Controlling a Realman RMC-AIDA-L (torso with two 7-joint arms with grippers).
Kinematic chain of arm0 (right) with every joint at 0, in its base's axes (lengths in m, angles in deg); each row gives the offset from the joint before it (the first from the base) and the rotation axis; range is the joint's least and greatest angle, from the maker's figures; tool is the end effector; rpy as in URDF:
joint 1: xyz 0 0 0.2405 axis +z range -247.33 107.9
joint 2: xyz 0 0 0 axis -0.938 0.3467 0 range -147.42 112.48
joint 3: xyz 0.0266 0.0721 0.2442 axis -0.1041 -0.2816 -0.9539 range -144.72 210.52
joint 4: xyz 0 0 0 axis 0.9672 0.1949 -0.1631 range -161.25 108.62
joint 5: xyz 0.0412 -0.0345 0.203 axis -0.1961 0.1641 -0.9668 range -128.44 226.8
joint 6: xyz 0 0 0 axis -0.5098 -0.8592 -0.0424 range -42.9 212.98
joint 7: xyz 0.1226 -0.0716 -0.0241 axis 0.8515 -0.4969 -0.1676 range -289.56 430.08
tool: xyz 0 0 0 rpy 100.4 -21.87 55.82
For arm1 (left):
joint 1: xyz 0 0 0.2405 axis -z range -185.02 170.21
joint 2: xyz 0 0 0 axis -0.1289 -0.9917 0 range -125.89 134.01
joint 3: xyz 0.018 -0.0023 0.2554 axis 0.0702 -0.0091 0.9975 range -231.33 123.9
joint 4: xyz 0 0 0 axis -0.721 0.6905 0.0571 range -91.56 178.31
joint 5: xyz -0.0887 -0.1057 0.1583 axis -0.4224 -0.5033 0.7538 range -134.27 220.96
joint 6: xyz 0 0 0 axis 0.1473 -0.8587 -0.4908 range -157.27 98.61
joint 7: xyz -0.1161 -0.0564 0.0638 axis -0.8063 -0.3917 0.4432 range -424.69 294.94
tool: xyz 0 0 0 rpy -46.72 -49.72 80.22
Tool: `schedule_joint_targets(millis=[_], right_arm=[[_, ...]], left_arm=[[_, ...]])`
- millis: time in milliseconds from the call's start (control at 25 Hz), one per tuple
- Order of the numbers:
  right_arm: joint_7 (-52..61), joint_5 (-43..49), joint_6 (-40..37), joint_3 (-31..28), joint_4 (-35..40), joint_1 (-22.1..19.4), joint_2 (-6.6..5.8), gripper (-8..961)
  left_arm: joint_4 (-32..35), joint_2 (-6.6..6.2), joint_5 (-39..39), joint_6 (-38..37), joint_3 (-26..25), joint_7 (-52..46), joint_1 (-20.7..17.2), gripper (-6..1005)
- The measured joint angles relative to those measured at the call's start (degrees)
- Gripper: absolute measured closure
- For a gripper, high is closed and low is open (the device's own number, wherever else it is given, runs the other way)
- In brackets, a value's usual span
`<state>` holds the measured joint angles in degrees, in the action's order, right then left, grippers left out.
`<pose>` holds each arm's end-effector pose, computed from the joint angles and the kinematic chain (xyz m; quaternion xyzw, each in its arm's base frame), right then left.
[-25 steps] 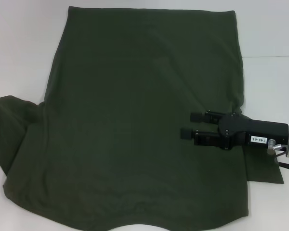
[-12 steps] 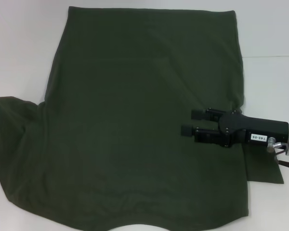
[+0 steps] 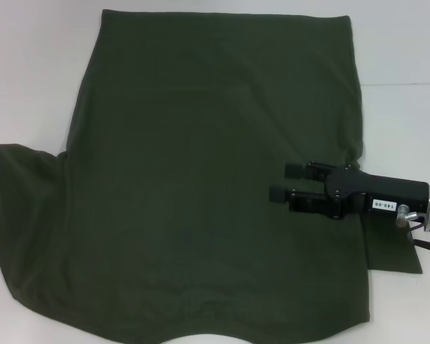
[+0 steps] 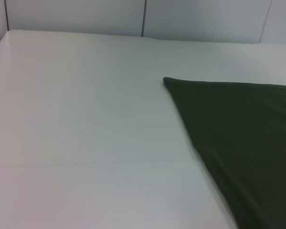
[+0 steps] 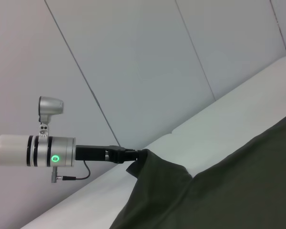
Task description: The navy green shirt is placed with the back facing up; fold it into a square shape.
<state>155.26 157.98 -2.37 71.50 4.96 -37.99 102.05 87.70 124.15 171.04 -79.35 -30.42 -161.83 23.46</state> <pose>0.2527 0.3348 -0.0131 -0.8972 0.2965 0.3070 0.1133 -0.3613 0.3845 0.0798 -0.7578 -0.4260 -0.1252 0.4780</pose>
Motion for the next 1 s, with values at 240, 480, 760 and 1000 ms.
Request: schedule_joint_targets(millis=[240, 480, 760, 1000], right_arm=[[0.0, 0.0, 0.0, 0.1, 0.0, 0.0, 0.00, 117], [-0.2, 0.0, 0.0, 0.3, -0.1, -0.2, 0.00, 117], [-0.5, 0.0, 0.0, 0.5, -0.2, -0.5, 0.00, 117], [-1.6, 0.0, 0.1, 0.5, -0.9, -0.5, 0.00, 117]], left_arm=[[3.2, 0.52, -0.3, -9.7, 0.0, -3.8, -1.2, 998], [6.3, 0.71, 0.0, -21.5, 0.5, -10.1, -1.4, 998], [6.9, 1.98, -0.6, -27.0, 3.1, -15.8, -0.7, 999], [0.7, 3.93, -3.3, -27.2, 3.8, -18.0, 1.3, 983]])
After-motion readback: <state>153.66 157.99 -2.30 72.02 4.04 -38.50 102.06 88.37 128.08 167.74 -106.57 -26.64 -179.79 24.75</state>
